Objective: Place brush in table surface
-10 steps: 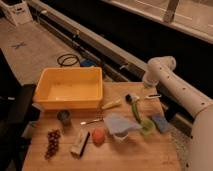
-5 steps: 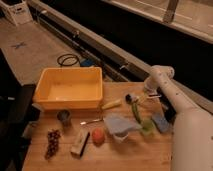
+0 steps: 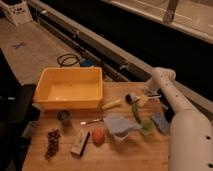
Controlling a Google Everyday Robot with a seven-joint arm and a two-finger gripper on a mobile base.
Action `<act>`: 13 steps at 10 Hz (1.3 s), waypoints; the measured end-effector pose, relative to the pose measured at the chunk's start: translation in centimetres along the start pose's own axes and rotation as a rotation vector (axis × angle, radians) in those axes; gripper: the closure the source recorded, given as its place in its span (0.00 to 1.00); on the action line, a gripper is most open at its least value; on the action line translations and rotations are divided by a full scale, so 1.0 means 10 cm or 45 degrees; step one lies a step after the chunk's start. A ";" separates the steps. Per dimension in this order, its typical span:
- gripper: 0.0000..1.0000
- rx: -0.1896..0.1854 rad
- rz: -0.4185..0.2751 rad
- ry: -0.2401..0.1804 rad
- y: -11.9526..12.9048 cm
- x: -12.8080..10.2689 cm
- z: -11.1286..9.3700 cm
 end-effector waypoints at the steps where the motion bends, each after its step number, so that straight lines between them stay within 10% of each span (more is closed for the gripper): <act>1: 0.63 0.004 0.000 -0.001 -0.01 0.00 -0.02; 5: 1.00 0.000 -0.002 0.003 0.01 0.01 -0.12; 10: 1.00 0.018 -0.009 -0.008 0.05 0.02 -0.21; 13: 1.00 0.091 -0.018 -0.056 0.10 -0.20 -0.66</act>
